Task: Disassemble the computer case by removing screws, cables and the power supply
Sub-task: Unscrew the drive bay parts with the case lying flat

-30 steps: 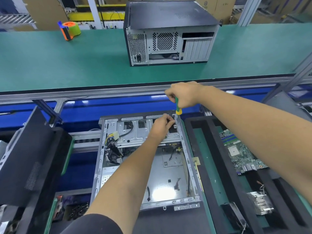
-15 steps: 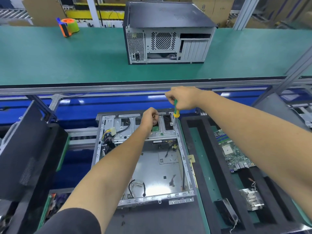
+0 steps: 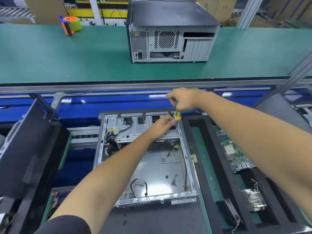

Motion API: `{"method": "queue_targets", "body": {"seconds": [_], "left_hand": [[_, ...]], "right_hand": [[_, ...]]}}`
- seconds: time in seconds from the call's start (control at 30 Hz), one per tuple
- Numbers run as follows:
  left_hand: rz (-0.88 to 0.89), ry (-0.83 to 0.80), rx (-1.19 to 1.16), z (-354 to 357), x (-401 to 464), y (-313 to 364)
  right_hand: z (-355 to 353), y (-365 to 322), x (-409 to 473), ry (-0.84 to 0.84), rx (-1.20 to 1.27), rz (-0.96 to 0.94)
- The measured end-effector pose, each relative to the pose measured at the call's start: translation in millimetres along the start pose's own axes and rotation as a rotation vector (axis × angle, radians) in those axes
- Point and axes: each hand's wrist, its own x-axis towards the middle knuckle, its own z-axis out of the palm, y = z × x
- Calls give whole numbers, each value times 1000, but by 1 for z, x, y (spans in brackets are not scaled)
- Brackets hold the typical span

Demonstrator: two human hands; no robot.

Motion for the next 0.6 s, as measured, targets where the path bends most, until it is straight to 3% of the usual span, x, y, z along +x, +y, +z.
{"method": "queue_targets", "body": {"seconds": [0.1,0.6], "left_hand": [[95,-30,99,-1,1,-6],[175,36,300,6,-4,-11]], "right_hand": [[2,2,0,-3,11,10],[4,5,7,-35,-8,152]]}}
